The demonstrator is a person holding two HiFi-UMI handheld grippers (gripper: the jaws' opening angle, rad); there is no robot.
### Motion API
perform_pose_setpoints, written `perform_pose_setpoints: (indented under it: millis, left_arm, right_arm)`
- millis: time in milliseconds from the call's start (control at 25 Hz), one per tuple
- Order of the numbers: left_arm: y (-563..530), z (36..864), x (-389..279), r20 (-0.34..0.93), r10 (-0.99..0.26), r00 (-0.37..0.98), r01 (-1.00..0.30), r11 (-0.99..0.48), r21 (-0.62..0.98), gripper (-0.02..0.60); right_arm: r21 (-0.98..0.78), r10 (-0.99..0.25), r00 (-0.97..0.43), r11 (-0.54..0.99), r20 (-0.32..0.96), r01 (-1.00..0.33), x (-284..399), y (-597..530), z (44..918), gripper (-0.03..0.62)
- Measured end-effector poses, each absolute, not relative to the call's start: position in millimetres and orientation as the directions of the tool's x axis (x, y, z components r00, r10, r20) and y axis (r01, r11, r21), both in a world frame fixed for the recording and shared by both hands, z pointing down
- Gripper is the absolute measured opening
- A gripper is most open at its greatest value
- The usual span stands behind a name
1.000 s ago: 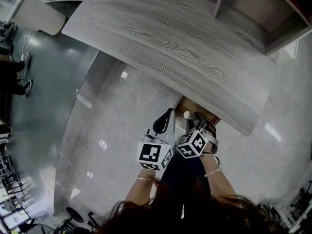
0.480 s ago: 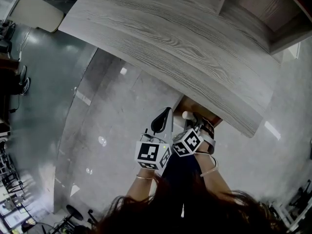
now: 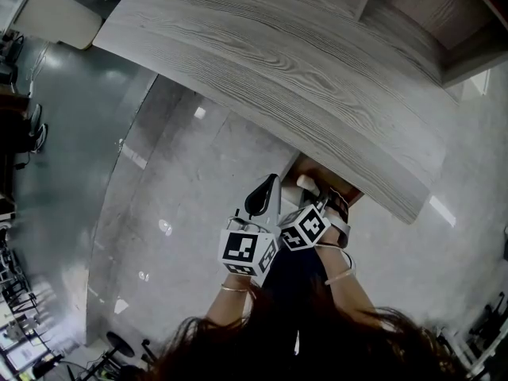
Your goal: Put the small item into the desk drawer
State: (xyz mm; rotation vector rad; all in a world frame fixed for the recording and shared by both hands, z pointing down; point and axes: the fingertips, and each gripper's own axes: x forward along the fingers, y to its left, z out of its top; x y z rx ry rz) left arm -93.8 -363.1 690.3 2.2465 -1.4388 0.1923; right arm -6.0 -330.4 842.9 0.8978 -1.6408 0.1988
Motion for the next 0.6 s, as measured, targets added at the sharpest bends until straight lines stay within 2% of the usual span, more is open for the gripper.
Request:
perform_pose_setpoints:
  millis: [600]
  left_arm:
    - [-356.7, 689.3, -96.4, 0.358, -0.817, 0.453, -0.884, -0.359, 0.3, 0.015]
  right_arm:
    - [0.298, -0.453, -0.039, 0.647, 0.891, -0.702, -7.9, -328.3, 837.0, 0.181]
